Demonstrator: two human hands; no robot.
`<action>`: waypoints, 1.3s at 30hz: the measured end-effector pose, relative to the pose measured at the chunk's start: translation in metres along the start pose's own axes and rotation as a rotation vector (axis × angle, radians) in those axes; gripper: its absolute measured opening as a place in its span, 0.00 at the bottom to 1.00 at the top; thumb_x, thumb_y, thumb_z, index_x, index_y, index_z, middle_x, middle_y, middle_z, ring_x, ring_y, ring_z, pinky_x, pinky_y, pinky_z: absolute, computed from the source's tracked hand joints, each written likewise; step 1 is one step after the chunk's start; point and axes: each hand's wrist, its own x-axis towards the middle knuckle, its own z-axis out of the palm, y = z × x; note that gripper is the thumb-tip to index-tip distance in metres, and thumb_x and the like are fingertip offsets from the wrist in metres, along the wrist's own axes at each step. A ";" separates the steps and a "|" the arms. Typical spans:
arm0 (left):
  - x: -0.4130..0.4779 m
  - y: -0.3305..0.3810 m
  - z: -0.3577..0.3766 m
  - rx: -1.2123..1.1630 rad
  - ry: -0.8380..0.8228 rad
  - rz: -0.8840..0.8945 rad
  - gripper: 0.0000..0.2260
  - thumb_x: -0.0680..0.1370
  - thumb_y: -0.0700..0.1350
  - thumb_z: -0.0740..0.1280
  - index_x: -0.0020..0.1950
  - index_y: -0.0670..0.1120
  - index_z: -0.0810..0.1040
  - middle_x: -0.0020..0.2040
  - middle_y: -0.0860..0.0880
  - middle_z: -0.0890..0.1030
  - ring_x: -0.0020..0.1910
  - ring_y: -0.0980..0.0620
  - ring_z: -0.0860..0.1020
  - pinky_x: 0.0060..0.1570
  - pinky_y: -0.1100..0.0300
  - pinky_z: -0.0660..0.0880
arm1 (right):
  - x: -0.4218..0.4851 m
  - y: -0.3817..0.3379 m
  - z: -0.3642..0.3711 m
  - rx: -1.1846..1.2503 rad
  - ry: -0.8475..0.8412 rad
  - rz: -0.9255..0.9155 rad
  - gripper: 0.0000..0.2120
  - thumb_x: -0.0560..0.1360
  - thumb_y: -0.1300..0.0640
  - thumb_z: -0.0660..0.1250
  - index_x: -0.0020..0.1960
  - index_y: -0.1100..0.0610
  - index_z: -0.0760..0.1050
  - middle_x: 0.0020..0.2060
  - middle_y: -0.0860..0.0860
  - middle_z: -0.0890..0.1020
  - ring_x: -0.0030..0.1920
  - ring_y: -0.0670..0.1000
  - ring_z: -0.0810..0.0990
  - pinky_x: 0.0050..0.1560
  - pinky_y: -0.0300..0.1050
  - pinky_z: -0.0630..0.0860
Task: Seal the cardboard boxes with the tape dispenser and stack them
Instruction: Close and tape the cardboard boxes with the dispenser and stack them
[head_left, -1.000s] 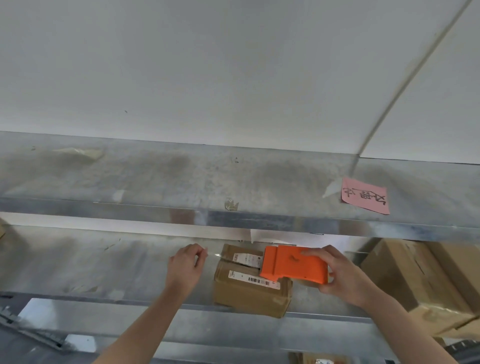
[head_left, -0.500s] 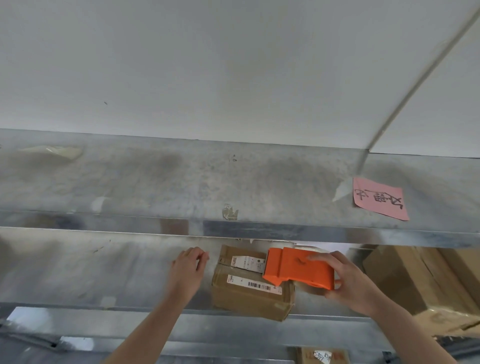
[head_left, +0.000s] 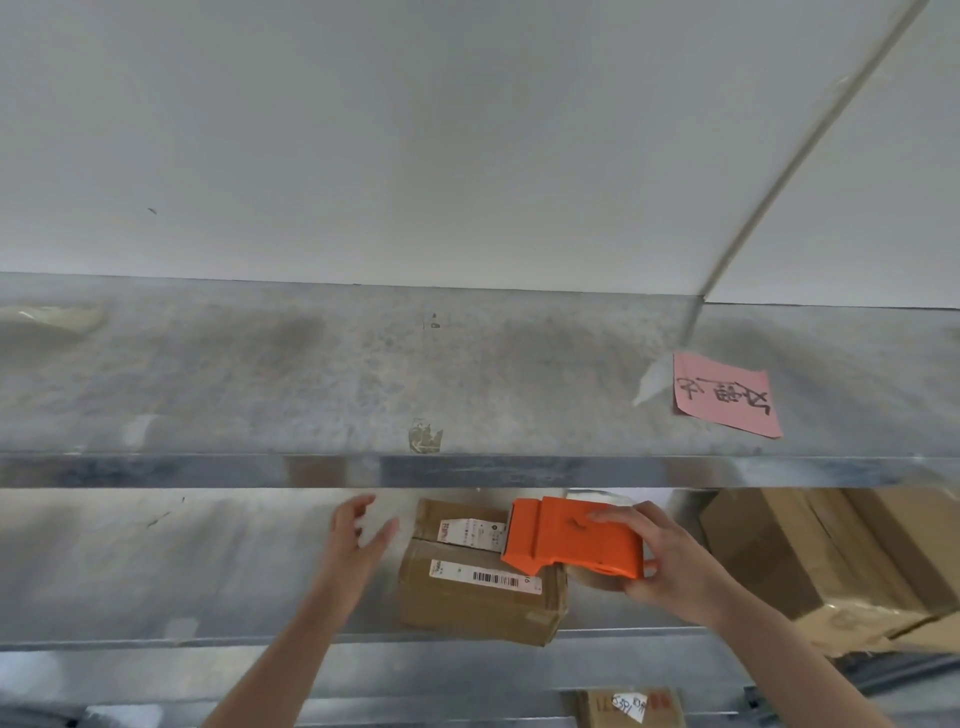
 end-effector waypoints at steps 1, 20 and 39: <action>-0.002 0.013 -0.010 0.041 -0.073 0.117 0.21 0.75 0.48 0.71 0.65 0.51 0.68 0.62 0.54 0.70 0.62 0.52 0.69 0.61 0.57 0.66 | -0.001 -0.002 -0.001 0.004 0.000 -0.010 0.41 0.53 0.15 0.56 0.63 0.24 0.52 0.59 0.28 0.57 0.58 0.42 0.69 0.48 0.23 0.69; -0.012 0.036 -0.007 0.935 -0.543 0.410 0.35 0.75 0.70 0.54 0.77 0.62 0.43 0.74 0.68 0.40 0.75 0.64 0.40 0.73 0.61 0.37 | -0.054 0.069 -0.063 -0.104 -0.009 -0.018 0.39 0.66 0.53 0.74 0.68 0.28 0.59 0.62 0.36 0.63 0.60 0.41 0.70 0.53 0.32 0.72; -0.013 0.043 0.000 0.889 -0.603 0.355 0.37 0.70 0.73 0.51 0.74 0.63 0.42 0.72 0.70 0.39 0.71 0.67 0.40 0.70 0.65 0.34 | 0.000 0.067 -0.011 -0.172 -0.140 0.015 0.34 0.67 0.51 0.74 0.63 0.27 0.62 0.56 0.47 0.65 0.52 0.51 0.73 0.53 0.38 0.73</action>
